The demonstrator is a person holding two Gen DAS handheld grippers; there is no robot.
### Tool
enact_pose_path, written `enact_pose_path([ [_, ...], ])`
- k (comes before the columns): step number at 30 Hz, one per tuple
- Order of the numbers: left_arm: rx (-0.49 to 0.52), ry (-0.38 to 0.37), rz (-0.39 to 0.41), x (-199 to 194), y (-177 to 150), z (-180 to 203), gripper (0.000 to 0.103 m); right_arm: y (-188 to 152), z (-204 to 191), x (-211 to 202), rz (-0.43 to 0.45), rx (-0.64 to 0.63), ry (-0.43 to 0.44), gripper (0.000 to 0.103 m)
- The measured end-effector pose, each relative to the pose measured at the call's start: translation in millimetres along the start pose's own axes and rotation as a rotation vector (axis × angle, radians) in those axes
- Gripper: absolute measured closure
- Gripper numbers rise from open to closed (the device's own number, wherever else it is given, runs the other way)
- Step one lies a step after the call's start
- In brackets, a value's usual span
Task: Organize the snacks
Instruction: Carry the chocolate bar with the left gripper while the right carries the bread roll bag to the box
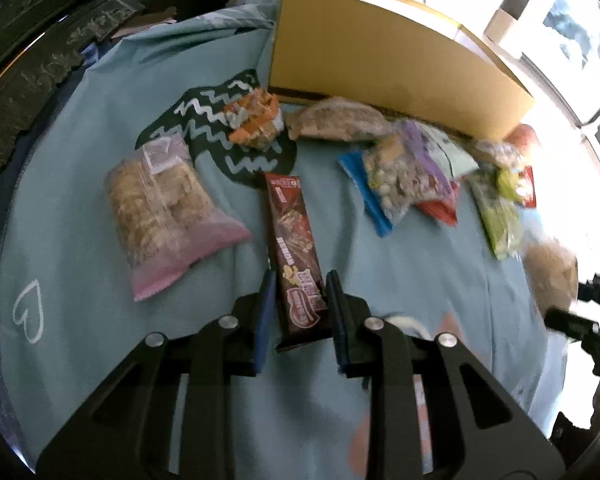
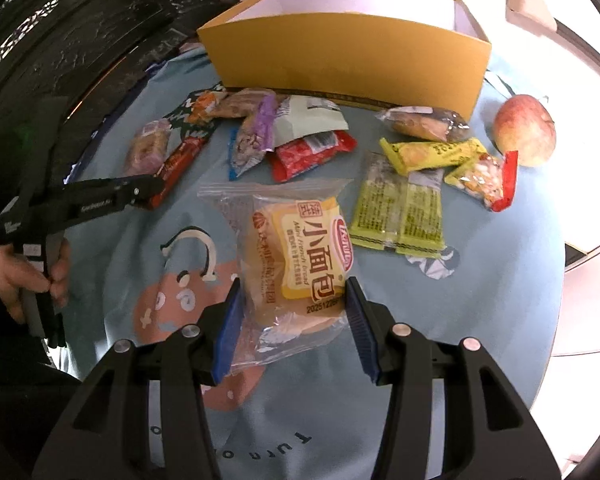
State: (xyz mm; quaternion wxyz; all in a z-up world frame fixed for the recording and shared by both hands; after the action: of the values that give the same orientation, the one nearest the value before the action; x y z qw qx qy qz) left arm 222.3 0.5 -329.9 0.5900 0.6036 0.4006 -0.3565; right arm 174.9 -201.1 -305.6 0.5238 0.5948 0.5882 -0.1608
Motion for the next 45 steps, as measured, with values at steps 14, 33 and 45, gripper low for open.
enact_pose_path([
  [14,0.109,0.050,0.033,15,-4,25,0.079,-16,0,7,-0.055,0.009,-0.024,0.053],
  [33,0.118,-0.133,0.241,-96,33,48,0.079,25,-12,-41,0.102,0.007,0.001,0.053],
  [45,0.121,-0.147,0.399,-154,100,66,0.079,108,-17,-130,0.305,-0.050,-0.028,0.053],
])
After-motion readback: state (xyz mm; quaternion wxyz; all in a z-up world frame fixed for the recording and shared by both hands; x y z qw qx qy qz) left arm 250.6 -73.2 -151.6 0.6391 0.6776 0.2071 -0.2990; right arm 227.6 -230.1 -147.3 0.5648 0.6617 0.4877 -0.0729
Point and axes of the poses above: each gripper's, at about its wrist camera, not at the fingertips, and x roughly the way its jaws point, z to its right, y to its top, the point moved 6 cm from there along x, roughly the way its jaws point, and after that the axes turned 14 degrees about y, right-handed, at the moved point
